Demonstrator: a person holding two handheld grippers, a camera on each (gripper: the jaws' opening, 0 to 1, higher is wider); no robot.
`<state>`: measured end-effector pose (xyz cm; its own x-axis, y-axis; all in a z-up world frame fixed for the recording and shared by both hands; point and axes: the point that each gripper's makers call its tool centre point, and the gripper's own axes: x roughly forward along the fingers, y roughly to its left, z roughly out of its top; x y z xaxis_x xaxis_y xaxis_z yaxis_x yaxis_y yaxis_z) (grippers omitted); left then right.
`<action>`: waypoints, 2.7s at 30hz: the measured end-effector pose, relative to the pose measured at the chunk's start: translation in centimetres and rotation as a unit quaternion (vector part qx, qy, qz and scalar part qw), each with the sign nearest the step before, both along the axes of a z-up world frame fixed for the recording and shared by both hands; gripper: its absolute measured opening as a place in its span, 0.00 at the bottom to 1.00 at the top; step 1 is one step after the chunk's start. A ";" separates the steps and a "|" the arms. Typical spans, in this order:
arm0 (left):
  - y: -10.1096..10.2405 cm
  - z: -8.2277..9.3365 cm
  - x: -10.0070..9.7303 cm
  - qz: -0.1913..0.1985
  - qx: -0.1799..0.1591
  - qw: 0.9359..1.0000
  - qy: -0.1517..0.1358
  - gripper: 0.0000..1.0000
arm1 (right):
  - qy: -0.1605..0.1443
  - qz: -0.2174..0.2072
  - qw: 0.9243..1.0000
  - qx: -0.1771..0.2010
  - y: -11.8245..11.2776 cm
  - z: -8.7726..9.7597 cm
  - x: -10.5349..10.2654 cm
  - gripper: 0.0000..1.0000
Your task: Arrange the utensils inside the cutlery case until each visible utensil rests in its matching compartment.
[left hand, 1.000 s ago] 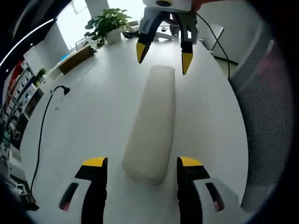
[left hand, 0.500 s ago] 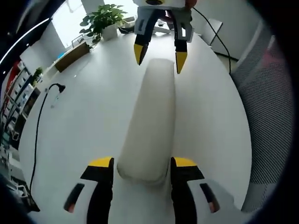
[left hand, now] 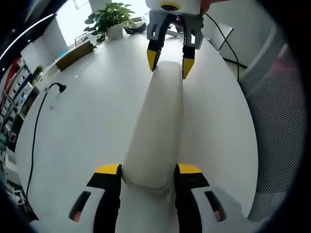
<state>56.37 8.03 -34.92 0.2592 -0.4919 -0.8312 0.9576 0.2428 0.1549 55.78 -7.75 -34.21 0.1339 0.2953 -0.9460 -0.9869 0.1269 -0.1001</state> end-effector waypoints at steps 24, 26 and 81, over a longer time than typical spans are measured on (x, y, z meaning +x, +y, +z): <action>0.6 0.3 0.5 0.038 -0.029 0.999 0.026 0.44 | 0.038 -0.005 0.999 0.029 0.3 0.2 -0.1 0.36; 0.6 0.4 0.5 0.039 -0.030 0.998 0.026 0.45 | 0.041 -0.006 0.999 0.024 0.1 0.1 -0.1 0.36; 1.8 3.3 1.7 0.521 -0.396 0.733 0.188 0.57 | 0.077 -0.578 0.687 0.434 -3.2 3.5 0.1 0.46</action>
<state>58.04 9.80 -31.62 0.6625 -0.5567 -0.5012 0.1285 0.7436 -0.6561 55.90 -10.93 -30.75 0.6717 0.5366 -0.5108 -0.1662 0.7811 0.6019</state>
